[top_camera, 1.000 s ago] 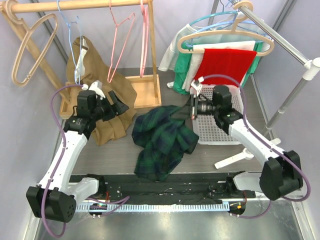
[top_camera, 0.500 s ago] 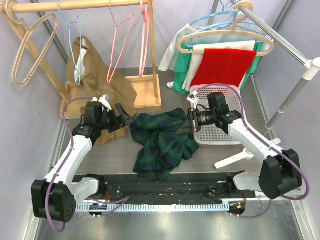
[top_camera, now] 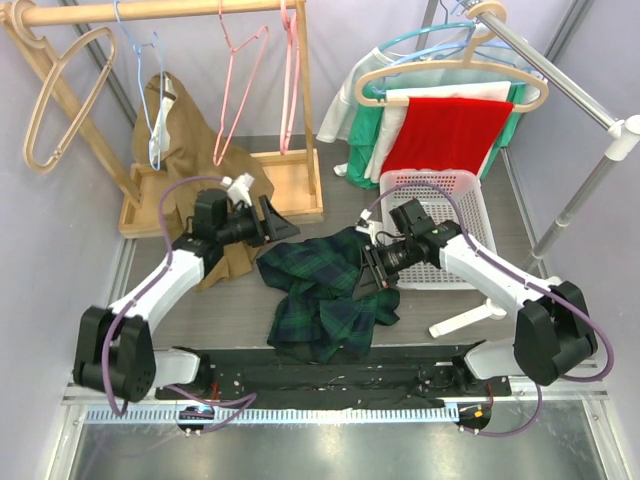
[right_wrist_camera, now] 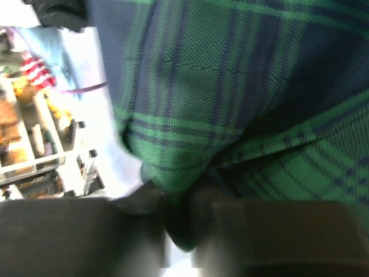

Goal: Place the skirt on the hanger

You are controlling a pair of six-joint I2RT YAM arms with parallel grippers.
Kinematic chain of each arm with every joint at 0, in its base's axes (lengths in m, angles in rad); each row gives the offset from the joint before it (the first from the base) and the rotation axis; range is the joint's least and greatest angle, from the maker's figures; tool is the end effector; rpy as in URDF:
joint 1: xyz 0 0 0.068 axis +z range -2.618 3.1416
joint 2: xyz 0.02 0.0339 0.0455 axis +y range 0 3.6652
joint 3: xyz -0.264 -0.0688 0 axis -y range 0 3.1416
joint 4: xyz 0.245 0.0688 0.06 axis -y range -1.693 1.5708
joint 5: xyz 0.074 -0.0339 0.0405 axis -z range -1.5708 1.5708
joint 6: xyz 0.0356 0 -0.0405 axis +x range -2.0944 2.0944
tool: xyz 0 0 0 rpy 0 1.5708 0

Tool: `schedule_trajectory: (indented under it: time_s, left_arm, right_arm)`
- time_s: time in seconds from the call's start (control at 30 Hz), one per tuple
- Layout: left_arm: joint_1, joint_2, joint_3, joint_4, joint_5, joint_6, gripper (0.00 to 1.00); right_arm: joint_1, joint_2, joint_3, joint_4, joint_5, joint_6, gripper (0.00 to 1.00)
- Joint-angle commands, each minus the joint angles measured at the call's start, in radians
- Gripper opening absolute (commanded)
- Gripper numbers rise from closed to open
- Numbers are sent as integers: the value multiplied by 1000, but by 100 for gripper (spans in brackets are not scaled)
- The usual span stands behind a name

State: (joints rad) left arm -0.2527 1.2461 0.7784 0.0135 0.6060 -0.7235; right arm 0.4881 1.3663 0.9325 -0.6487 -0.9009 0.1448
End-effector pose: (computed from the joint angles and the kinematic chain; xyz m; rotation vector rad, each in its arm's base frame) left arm 0.2605 -0.0882 0.2615 -0.0919 2.1576 -1.2060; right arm 0.2157 0.1461 0.2386 -0.7585 2.5276 1.4073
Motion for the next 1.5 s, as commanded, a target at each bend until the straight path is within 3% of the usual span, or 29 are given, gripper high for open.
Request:
schedule_trajectory:
  time_s: [0.0, 0.03, 0.07, 0.13, 0.17, 0.2, 0.43, 0.53, 0.7, 0.9, 0.97, 1.03, 1.07, 1.13, 1.17, 1.23, 1.27, 1.33, 1.47]
  left_arm:
    - [-52, 81, 73, 42, 175, 39, 54]
    - [-59, 84, 76, 40, 193, 42, 49]
    - [-60, 84, 76, 42, 199, 48, 39]
    - [-63, 76, 84, 34, 222, 55, 29]
    - [-63, 76, 88, 23, 233, 65, 11]
    - [-63, 73, 103, 10, 232, 71, 0]
    - [-66, 43, 150, -55, 320, 108, 0]
    - [-68, 20, 183, -102, 342, 150, 0]
    - [-68, -17, 272, -259, 247, 219, 0]
    - [-66, -50, 300, -322, 143, 246, 0]
    - [-66, -60, 298, -343, 111, 260, 0]
    - [-66, -68, 298, -365, 86, 265, 2]
    - [-66, -70, 298, -374, 65, 274, 8]
    - [-66, -77, 300, -392, 28, 279, 28]
    - [-65, -83, 305, -412, -4, 286, 37]
    - [-65, -92, 308, -437, -53, 302, 62]
    - [-65, -106, 311, -463, -86, 306, 66]
    - [-65, -123, 312, -483, -155, 323, 74]
    - [-65, -163, 280, -458, -146, 300, 78]
  right_arm:
    - [4, -42, 95, -48, 198, -19, 42]
    - [4, -52, 106, -48, 220, -17, 54]
    - [4, -62, 132, -45, 247, -16, 58]
    - [3, -94, 160, -32, 304, -10, 68]
    - [6, -102, 189, -23, 319, -7, 71]
    - [4, -107, 207, -19, 351, -8, 75]
    - [46, -89, 371, 81, 373, -57, 95]
    - [128, 5, 454, 104, 399, -100, 97]
    - [283, 161, 505, 167, 444, -140, 98]
    - [329, 241, 499, 248, 531, -110, 97]
    - [333, 238, 483, 268, 546, -93, 94]
    - [331, 228, 464, 277, 579, -83, 84]
    - [333, 221, 457, 284, 597, -74, 69]
    - [333, 214, 445, 282, 632, -70, 55]
    - [333, 202, 439, 282, 646, -59, 36]
    - [331, 188, 416, 279, 677, -50, 23]
    - [331, 174, 408, 273, 692, -39, 8]
    - [333, 151, 376, 265, 708, -33, 1]
    - [331, 70, 284, 259, 640, -62, 1]
